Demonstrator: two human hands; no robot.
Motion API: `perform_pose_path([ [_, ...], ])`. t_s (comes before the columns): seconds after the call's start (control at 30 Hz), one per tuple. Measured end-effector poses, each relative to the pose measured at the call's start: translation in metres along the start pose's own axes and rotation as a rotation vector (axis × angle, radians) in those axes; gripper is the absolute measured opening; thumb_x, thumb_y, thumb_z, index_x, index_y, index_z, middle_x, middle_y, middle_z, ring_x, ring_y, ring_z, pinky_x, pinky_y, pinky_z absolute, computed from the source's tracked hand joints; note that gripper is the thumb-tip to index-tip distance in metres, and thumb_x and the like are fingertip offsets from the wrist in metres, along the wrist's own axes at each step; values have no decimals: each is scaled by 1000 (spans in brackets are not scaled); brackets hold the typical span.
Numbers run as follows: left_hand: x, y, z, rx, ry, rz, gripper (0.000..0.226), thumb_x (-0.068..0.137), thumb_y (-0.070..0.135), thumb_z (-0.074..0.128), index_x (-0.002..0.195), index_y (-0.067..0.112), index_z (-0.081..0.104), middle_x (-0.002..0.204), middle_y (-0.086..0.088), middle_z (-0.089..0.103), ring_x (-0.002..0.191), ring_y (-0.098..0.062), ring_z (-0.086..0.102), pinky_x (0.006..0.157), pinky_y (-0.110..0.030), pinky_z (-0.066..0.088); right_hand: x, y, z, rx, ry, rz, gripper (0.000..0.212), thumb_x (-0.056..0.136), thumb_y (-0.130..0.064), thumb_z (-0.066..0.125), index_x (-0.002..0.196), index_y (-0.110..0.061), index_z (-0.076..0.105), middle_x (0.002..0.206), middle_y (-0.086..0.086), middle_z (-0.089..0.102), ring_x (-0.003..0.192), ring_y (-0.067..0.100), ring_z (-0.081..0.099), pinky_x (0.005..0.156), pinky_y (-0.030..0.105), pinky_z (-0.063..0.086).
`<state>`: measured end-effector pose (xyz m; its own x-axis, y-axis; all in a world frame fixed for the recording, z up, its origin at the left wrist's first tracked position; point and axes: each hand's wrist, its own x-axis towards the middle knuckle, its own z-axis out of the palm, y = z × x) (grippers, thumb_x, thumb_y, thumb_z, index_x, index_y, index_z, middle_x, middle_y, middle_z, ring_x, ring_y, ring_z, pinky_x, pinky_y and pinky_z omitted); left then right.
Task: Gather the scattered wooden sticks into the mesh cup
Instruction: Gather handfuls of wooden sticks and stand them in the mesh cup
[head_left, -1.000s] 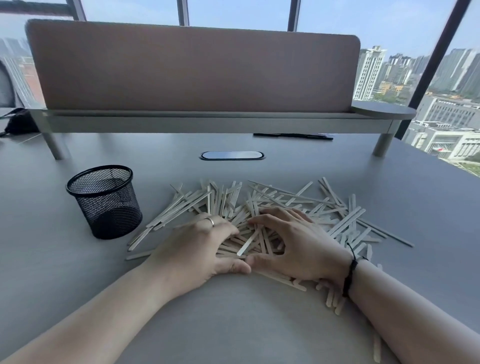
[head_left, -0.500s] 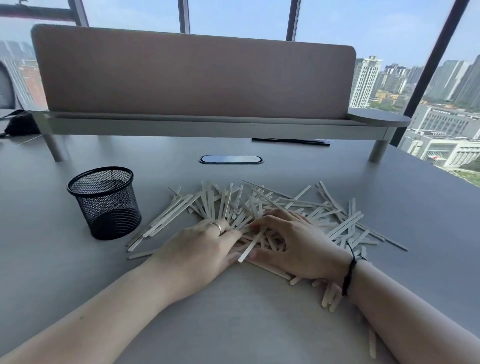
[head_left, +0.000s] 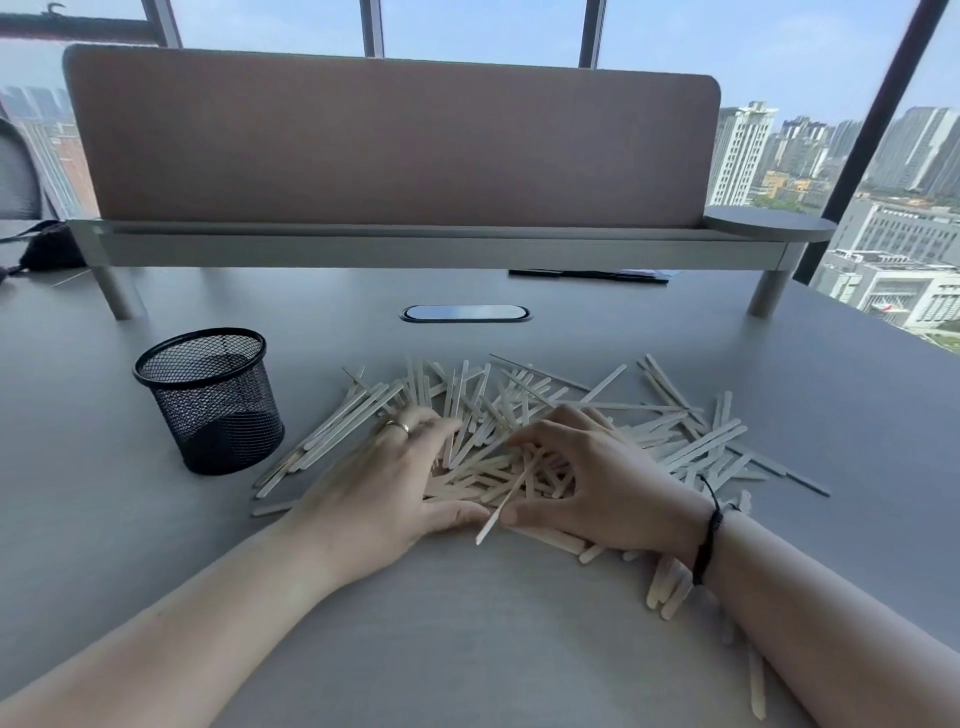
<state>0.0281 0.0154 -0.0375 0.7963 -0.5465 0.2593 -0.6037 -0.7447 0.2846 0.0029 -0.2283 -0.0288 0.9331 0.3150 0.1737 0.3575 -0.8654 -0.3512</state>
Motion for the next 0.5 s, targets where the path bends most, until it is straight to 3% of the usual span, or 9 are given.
perform_pose_path([
  [0.13, 1, -1, 0, -17, -10, -23, 108, 62, 98, 30, 143, 29, 46, 134, 11, 50, 117, -13, 56, 93, -33, 49, 3, -4, 0, -8, 16, -8, 79, 58, -89, 59, 123, -44, 58, 108, -19, 50, 114, 5, 40, 95, 28, 38],
  [0.27, 2, -1, 2, -44, 7, 29, 92, 65, 97, 41, 124, 30, 62, 112, 24, 49, 97, -6, 59, 81, -35, 53, 7, -4, 2, -24, 46, -26, 64, 63, -85, 58, 107, -39, 64, 99, -12, 57, 103, 9, 49, 87, 29, 40],
  [0.37, 2, -2, 2, -19, 5, 44, 87, 67, 95, 42, 122, 31, 61, 110, 29, 45, 94, -4, 57, 79, -34, 52, 9, -4, 3, -21, 77, -36, 50, 69, -78, 61, 95, -35, 62, 93, -9, 57, 89, 12, 52, 77, 31, 42],
  [0.5, 1, 1, 1, 0, 0, 29, 86, 65, 96, 41, 121, 33, 59, 113, 24, 52, 99, -6, 59, 82, -32, 50, 9, -5, 3, -18, 94, -55, 37, 74, -68, 65, 86, -35, 53, 89, -9, 48, 74, 12, 46, 59, 26, 31],
])
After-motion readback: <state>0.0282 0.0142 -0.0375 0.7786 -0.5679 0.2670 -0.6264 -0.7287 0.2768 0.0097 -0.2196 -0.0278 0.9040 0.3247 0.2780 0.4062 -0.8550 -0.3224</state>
